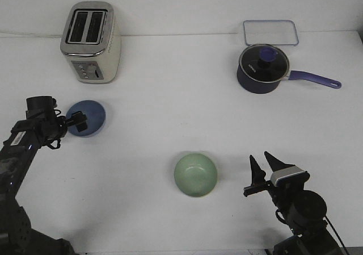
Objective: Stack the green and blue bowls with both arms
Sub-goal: 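Grasp the blue bowl rim with the left gripper and lift it, then carry the blue bowl over the green bowl, lower it in, release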
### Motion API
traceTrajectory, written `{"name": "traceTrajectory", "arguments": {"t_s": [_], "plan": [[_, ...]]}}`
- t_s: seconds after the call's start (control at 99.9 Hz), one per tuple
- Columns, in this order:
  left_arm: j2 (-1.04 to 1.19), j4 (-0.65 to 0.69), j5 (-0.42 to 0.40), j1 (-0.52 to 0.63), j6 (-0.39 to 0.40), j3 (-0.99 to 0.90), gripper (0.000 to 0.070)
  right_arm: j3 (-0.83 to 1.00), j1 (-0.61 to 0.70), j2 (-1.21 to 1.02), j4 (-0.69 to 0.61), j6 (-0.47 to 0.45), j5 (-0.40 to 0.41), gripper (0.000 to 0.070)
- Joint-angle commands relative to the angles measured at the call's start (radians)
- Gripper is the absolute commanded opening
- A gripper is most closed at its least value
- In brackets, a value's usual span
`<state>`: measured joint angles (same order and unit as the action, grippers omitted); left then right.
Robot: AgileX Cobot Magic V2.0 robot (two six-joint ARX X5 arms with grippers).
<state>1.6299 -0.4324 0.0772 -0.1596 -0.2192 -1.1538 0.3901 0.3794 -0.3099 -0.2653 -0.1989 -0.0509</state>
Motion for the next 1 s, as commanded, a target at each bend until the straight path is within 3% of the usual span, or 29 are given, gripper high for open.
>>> {"name": "traceTrajectory", "arguments": {"t_s": [0.0,0.08,0.22,0.37,0.661,0.811,0.991], "plan": [[0.040,0.009,0.003,-0.002,0.016,-0.016,0.0527,0.006,0.006,-0.004,0.007,-0.010,-0.001,0.0319],[0.066,0.017,0.004,-0.002,0.018,-0.016,0.0409,0.006,0.006,-0.004,0.007,-0.010,-0.001,0.0319],[0.078,0.028,0.029,-0.002,0.034,-0.016,0.0000,0.006,0.006,-0.004,0.007,-0.010,-0.001,0.0319],[0.038,0.034,0.052,0.002,0.050,-0.020,0.0014,0.006,0.006,-0.004,0.007,-0.010,-0.002,0.0319],[-0.225,0.015,0.215,0.070,0.034,-0.020,0.0014,0.006,0.006,-0.004,0.006,-0.010,-0.002,0.0319],[-0.362,-0.036,0.257,0.188,0.019,-0.020,0.0014,0.006,0.006,-0.005,0.006,-0.010,-0.002,0.0319],[-0.414,-0.071,0.316,0.418,-0.031,-0.020,0.0014,0.006,0.006,-0.005,0.006,-0.010,-0.002,0.0319]]}}
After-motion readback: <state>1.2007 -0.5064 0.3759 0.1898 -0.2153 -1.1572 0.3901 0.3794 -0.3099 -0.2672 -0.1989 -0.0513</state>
